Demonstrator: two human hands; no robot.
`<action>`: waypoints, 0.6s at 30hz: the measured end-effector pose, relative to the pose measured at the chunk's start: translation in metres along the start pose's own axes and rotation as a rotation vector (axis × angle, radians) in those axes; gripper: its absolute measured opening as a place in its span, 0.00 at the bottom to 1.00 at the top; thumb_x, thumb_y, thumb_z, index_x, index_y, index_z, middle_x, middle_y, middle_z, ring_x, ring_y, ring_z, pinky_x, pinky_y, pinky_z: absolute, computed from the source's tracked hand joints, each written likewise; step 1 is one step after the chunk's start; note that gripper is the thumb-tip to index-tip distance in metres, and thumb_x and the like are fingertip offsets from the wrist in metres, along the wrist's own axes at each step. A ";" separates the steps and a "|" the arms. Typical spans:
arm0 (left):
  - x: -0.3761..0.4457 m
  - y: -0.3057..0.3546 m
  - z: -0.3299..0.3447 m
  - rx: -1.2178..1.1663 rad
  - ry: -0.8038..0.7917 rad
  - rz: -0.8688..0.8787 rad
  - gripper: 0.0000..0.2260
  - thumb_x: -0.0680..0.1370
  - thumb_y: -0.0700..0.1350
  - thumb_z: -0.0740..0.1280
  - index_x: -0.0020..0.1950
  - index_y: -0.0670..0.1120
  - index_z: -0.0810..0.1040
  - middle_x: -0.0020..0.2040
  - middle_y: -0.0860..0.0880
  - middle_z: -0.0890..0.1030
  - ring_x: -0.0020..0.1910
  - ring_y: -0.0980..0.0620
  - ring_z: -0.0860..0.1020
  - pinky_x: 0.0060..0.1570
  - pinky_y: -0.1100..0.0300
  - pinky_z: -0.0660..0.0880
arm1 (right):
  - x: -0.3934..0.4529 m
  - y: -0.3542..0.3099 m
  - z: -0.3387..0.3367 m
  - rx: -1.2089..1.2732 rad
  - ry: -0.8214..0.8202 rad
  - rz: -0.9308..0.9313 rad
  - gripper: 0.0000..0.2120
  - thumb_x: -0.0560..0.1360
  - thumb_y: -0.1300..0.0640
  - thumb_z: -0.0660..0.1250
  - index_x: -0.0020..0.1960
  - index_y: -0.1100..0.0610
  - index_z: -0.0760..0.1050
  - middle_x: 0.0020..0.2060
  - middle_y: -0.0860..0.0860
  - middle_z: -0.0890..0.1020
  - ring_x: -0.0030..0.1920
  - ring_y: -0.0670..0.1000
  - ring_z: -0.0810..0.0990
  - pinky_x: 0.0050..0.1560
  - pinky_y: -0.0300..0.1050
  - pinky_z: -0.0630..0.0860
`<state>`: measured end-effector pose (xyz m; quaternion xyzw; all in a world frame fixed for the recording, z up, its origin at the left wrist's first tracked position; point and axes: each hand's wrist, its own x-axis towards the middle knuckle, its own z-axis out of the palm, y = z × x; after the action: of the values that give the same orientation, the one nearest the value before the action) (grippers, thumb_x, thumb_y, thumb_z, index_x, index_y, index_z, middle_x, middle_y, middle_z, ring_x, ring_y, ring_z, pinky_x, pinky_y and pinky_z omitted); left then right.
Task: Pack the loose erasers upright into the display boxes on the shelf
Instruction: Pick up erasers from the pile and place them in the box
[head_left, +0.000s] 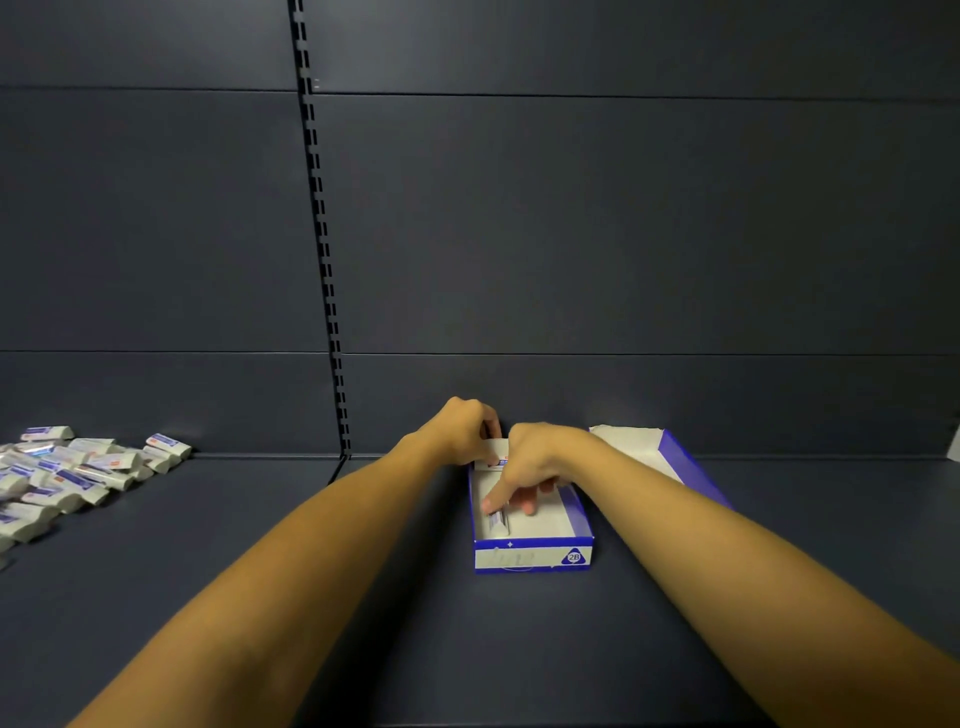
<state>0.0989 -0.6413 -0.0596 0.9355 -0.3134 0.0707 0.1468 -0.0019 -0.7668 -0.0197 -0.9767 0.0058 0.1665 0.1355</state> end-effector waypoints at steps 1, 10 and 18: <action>0.000 0.000 0.000 -0.003 0.004 0.000 0.08 0.73 0.44 0.75 0.50 0.48 0.81 0.45 0.53 0.80 0.44 0.53 0.77 0.43 0.62 0.74 | 0.001 -0.003 0.003 -0.005 -0.001 0.004 0.18 0.68 0.43 0.78 0.43 0.55 0.77 0.31 0.49 0.85 0.31 0.46 0.81 0.37 0.39 0.74; -0.002 0.001 0.002 -0.009 -0.001 0.013 0.08 0.74 0.44 0.75 0.52 0.47 0.80 0.48 0.51 0.80 0.45 0.52 0.78 0.47 0.59 0.78 | -0.002 0.001 0.001 -0.043 0.113 -0.033 0.13 0.67 0.53 0.77 0.40 0.56 0.73 0.32 0.49 0.80 0.31 0.48 0.78 0.32 0.40 0.74; -0.002 0.001 0.000 -0.018 -0.016 0.006 0.11 0.73 0.44 0.76 0.54 0.46 0.82 0.50 0.49 0.83 0.44 0.52 0.78 0.50 0.59 0.79 | -0.001 0.026 -0.022 0.062 0.243 -0.143 0.15 0.63 0.54 0.83 0.44 0.53 0.81 0.41 0.50 0.85 0.47 0.51 0.83 0.49 0.48 0.81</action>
<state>0.0971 -0.6408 -0.0595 0.9338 -0.3178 0.0608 0.1527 0.0025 -0.7976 -0.0059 -0.9829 -0.0424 0.0364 0.1754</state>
